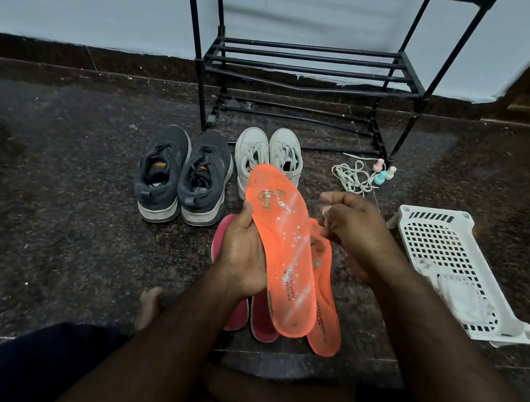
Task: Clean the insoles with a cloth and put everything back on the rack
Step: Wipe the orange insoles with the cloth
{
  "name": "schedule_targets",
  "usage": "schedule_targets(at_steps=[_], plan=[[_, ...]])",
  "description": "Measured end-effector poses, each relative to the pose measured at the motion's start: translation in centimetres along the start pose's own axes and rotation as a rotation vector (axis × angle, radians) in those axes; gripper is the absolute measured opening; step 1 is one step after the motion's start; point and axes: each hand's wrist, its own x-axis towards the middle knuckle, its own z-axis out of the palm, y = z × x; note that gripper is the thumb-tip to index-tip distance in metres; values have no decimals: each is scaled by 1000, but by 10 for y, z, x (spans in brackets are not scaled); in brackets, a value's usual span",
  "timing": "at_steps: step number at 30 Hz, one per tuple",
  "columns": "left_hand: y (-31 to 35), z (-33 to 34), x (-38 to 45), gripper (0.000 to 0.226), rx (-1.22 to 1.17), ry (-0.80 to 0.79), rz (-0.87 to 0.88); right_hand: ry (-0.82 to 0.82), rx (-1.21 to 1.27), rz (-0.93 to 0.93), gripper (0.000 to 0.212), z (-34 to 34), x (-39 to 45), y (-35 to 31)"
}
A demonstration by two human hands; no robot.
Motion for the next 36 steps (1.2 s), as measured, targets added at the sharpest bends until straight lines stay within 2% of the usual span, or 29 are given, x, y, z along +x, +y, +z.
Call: schedule_targets(at_steps=[3, 7, 14, 21, 23, 26, 29, 32, 36], plan=[[-2, 1, -2, 84, -19, -63, -74, 17, 88, -101, 25, -4, 2, -4], [-4, 2, -5, 86, -32, -127, -144, 108, -164, -245, 18, -6, 10, 6], [-3, 2, -6, 90, -40, -183, -137, 11, -195, -171, 18, 4, 4, 13], [3, 17, -14, 84, -3, -34, 0, -200, -189, -76, 20, 6, 3, 21], [4, 10, -10, 78, 1, 10, 20, -170, -222, -112, 18, 3, 5, 20], [0, 5, -3, 93, 51, 61, -22, 3, -220, -218, 13, -3, 10, 14], [-5, 5, -4, 63, 74, 103, 19, 142, -203, -280, 12, -6, 13, 7], [-13, 6, -7, 72, 84, 76, -92, 157, -314, -358, 17, 2, 13, 4], [-13, 5, -8, 69, 72, 45, -165, 99, -526, -412, 22, 20, 8, 6]])
